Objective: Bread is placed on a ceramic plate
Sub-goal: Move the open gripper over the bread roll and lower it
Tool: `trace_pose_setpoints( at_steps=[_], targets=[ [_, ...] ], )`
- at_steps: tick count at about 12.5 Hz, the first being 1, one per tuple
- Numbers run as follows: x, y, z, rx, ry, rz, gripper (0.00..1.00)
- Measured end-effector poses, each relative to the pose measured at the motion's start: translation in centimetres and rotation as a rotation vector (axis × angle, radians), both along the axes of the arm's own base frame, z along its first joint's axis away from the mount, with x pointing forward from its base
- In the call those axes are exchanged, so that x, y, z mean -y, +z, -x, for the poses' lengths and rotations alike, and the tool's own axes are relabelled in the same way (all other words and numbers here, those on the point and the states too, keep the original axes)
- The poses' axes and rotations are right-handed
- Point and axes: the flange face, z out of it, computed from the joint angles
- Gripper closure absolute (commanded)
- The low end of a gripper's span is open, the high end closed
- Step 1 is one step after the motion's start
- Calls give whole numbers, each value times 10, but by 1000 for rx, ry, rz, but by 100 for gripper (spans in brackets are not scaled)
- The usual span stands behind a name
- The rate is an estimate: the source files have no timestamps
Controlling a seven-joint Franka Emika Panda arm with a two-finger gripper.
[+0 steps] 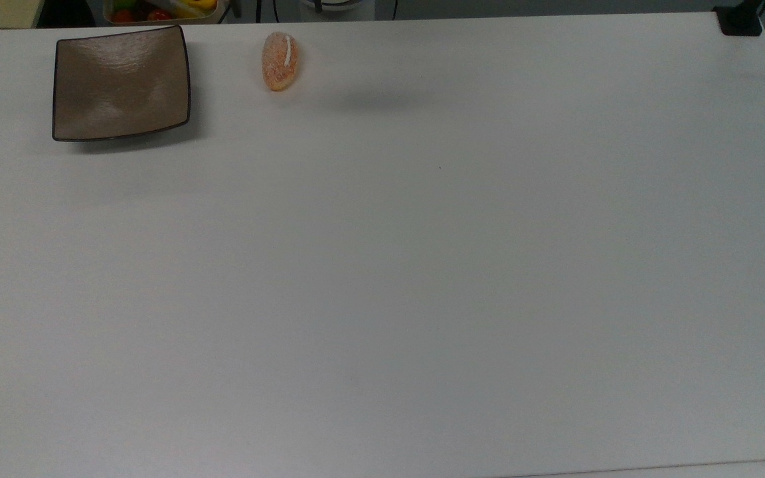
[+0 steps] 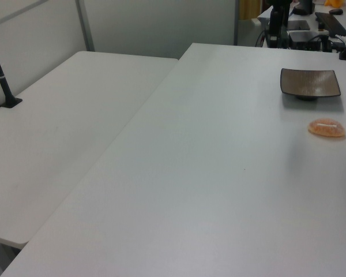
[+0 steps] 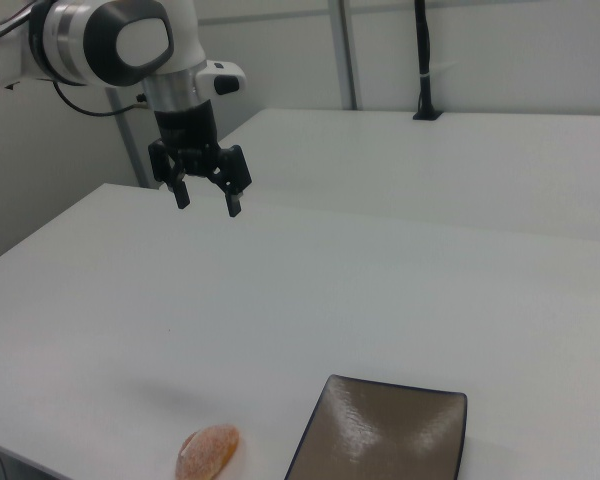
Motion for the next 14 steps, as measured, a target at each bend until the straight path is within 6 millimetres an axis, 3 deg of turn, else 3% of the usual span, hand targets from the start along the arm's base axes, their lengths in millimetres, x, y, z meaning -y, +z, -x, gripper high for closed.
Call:
trace_pose_setpoints(
  at_steps=[4,7,11,14],
  targets=[
    [1,-9,3,-10,-3,1,0],
    [2,-34,18,-4,-5,3,0],
    [10,-96,58,-114,-22,9,0],
    [25,-153,104,-198,-58,11,0]
  ],
)
